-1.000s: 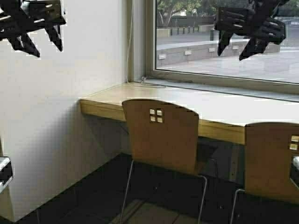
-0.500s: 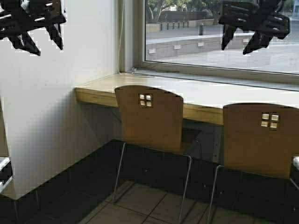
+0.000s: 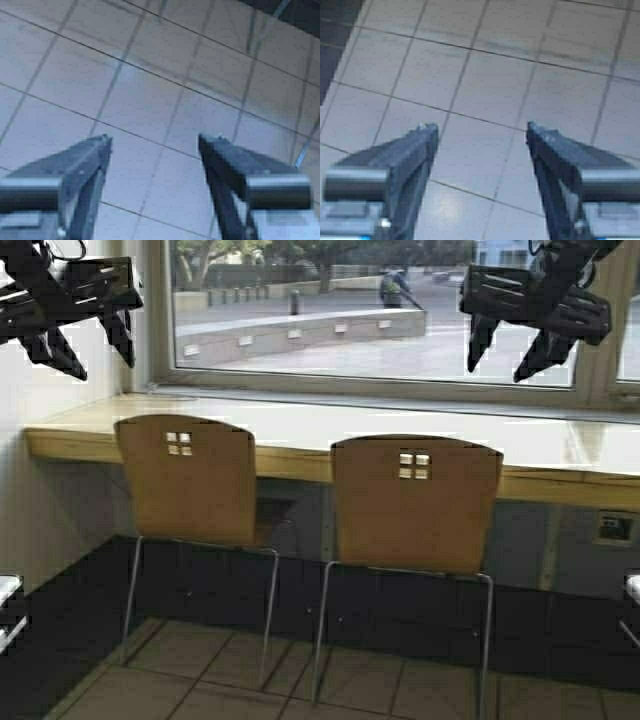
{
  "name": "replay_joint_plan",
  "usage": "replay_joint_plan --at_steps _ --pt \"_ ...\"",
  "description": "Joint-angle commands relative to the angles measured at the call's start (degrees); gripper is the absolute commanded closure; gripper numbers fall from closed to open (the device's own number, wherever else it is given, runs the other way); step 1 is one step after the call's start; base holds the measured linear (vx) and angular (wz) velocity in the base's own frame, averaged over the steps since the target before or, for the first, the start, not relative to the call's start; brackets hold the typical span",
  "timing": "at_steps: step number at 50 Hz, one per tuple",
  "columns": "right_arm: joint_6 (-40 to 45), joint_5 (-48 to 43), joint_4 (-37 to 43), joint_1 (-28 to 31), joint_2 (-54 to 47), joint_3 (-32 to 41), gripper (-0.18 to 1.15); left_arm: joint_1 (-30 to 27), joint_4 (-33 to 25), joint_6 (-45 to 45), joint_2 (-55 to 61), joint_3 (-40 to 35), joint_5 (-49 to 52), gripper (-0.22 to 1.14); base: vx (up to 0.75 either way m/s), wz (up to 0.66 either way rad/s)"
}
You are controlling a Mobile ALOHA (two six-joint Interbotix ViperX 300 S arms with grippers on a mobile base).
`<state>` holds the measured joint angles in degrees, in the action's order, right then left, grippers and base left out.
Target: Push the chairs under the table
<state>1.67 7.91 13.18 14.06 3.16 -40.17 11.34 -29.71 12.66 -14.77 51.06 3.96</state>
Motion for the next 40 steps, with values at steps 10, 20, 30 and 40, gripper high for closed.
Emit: replay_joint_plan --at_steps 10,20,30,40 --pt "0.1 0.2 0.3 0.2 0.3 1.4 0.07 0.0 -0.3 -0.6 1.5 -1.1 0.7 0.03 -0.24 -0.48" --pt "0.0 0.2 0.4 0.3 -0.3 1.1 0.07 0.1 -0.4 -1.1 3.9 -1.2 1.0 0.03 -0.22 -0.27" --pt "-0.1 0.3 0.4 0.3 -1.1 1.1 0.07 0.1 -0.4 -1.1 4.1 -1.5 1.5 0.03 -0.19 -0.09" --pt "0.1 0.7 0.4 0.3 -1.8 0.7 0.07 0.1 -0.4 -1.1 4.8 -1.9 2.5 0.03 -0.13 -0.06"
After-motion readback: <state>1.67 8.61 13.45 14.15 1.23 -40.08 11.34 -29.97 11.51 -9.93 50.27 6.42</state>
